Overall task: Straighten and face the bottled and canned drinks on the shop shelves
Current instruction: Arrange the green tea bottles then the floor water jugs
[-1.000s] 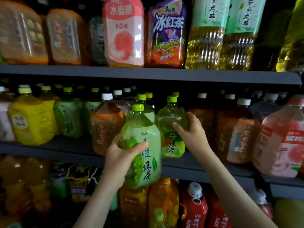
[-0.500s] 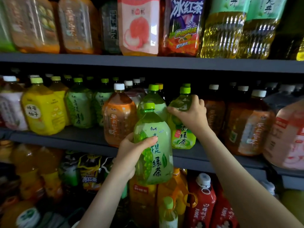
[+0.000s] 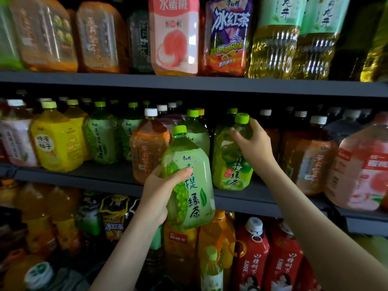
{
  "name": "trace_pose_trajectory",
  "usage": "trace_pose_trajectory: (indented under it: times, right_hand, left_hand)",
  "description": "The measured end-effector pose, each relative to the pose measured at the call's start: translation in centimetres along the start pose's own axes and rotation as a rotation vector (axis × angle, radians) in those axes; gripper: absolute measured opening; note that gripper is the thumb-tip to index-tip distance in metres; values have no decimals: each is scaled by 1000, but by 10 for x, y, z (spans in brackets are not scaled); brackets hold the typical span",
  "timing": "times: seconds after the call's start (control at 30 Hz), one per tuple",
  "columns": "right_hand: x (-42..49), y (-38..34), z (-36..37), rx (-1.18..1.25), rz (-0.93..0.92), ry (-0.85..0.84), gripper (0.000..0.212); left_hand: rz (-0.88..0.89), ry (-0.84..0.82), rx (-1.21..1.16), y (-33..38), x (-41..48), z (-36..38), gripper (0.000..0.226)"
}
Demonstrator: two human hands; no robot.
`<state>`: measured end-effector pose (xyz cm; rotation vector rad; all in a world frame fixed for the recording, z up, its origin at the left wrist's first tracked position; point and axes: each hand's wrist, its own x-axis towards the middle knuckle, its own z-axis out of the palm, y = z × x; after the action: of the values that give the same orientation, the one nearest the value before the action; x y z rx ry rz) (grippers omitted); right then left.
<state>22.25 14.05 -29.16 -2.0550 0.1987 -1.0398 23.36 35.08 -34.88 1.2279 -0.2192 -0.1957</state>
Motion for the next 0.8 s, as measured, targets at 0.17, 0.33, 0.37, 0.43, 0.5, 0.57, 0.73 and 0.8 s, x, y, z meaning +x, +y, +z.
trace_pose_trajectory:
  times: [0.17, 0.33, 0.37, 0.43, 0.5, 0.57, 0.73, 0.8]
  right_hand:
    - [3, -5, -7, 0, -71, 17, 24]
    - [-15, -12, -17, 113, -90, 49, 21]
    - [-18, -13, -19, 151, -74, 60, 20]
    - [-22, -14, -25, 191, -49, 63, 17]
    - [-26, -17, -28, 153, -54, 39, 20]
    - [-29, -21, -30, 126, -66, 11, 19]
    - [-38, -34, -22, 129, -100, -54, 18]
    - [-42, -42, -13, 138, -105, -83, 19]
  left_hand:
    - [-4, -8, 7, 2, -6, 4, 63]
    - [-20, -43, 13, 2, -13, 5, 68]
    - [-21, -51, 15, 2, -14, 5, 67]
    - [-24, -68, 20, 1, -16, 6, 66]
    - [-29, -71, 20, 0, -17, 7, 67]
    - [-37, -50, 15, 1, -18, 8, 65]
    - [-16, -18, 33, 3, -30, -2, 72]
    - [-15, 14, 34, 5, -36, -14, 70]
